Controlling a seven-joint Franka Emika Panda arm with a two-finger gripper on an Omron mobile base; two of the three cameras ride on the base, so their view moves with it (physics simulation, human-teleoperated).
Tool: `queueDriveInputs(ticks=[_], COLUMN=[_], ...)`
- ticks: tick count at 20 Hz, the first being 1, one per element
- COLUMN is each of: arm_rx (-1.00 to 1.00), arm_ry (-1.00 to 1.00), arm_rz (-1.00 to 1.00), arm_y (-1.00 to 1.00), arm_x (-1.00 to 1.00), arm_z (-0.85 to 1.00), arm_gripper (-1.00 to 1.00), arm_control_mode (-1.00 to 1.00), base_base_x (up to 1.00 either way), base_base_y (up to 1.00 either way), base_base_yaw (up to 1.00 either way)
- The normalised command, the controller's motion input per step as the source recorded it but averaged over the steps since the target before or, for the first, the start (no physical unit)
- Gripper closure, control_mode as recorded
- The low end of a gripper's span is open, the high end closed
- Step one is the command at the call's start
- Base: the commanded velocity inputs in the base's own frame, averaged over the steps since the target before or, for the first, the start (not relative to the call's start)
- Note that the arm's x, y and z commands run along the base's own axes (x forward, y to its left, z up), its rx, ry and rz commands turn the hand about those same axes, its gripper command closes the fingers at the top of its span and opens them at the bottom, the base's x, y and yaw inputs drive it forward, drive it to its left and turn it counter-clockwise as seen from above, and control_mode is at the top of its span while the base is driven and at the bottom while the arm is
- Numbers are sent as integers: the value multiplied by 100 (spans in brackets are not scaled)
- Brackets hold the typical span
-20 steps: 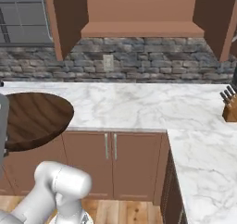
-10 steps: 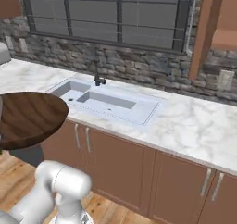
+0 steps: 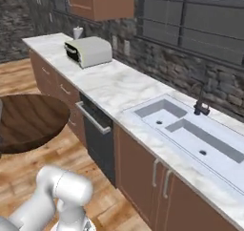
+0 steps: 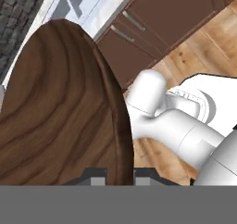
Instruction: Move the bowls from the cabinet to the plates on the dining table.
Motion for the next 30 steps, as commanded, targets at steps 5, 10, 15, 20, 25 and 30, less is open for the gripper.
queueDriveInputs(ticks=[5, 10, 15, 20, 25, 30], arm_rx=[0, 0, 0, 0, 0, 0], arm_ry=[0, 0, 0, 0, 0, 0], arm_rz=[0, 0, 0, 0, 0, 0], arm_y=[0, 0, 0, 0, 0, 0], arm_x=[0, 0, 0, 0, 0, 0], arm_z=[0, 0, 0, 0, 0, 0], arm_gripper=[100, 100, 100, 100, 100, 100], arm_control_mode=[100, 100, 100, 100, 100, 100], base_base_x=[69, 80, 87, 100, 100, 100], base_base_y=[40, 23, 1, -19, -45, -41], base_base_yaw=[76, 76, 72, 60, 48, 50])
